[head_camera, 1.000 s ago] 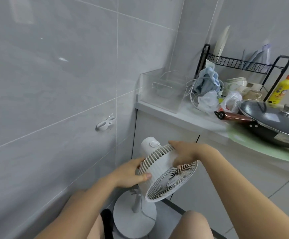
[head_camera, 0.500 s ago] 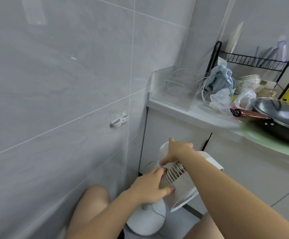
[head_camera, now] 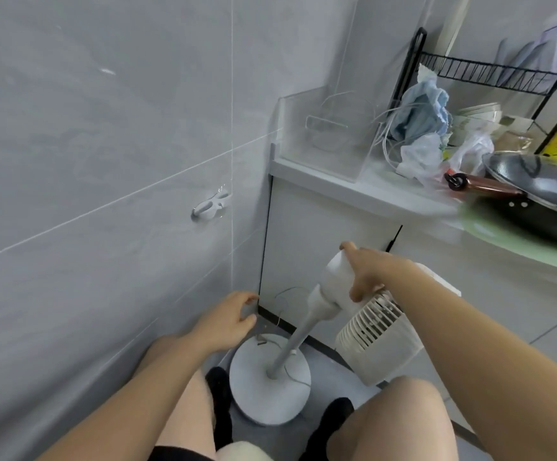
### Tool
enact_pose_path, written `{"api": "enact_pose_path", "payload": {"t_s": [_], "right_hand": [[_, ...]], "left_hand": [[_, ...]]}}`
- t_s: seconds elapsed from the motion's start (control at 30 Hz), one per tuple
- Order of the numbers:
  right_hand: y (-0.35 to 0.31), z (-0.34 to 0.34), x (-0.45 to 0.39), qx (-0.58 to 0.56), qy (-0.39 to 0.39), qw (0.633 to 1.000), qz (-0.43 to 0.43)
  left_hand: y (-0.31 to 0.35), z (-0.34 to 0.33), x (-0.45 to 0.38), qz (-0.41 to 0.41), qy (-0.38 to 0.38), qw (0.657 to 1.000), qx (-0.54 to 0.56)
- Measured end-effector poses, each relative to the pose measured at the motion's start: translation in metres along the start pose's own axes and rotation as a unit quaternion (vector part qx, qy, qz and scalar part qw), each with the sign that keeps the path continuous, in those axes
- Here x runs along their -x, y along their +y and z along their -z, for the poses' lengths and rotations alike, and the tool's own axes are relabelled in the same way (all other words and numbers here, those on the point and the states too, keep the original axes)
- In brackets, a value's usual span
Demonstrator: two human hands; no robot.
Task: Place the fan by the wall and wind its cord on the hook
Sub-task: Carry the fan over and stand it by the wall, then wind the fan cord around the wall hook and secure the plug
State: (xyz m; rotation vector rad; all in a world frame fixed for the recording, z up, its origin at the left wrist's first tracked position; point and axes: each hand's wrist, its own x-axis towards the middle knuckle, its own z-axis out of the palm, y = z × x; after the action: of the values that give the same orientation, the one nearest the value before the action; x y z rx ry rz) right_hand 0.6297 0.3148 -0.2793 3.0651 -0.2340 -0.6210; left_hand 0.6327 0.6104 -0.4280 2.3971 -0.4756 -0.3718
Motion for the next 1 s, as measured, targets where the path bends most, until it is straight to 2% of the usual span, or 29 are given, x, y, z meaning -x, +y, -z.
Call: {"api": "enact_pose_path", "payload": {"t_s": [0.3,0.53,0.73,0.9,1.0], "right_hand": [[0.024,-0.031,0.012,-0.012,0.033,0.999,0.011],[0.031,-0.049,0.007,-0.002,0.083,0.996,0.022],[0.039,-0.053,0.003,-0.005,0.109,0.994,0.033],[0.046,-0.054,0.0,-0.014,0.115,0.993,0.035],[0.045,-0.055,-0.001,-0.017,0.115,0.993,0.035]], "left_hand": [[0.025,-0.056,-0.095,-0.027,-0.023,0.999,-0.014],[0.042,-0.084,-0.148,-0.029,-0.055,0.986,-0.153],[0.05,-0.098,-0.176,0.015,-0.176,0.966,-0.191],[0.049,-0.097,-0.175,0.008,-0.186,0.933,-0.308],[0.033,-0.093,-0.174,0.047,-0.166,0.93,-0.325]]}}
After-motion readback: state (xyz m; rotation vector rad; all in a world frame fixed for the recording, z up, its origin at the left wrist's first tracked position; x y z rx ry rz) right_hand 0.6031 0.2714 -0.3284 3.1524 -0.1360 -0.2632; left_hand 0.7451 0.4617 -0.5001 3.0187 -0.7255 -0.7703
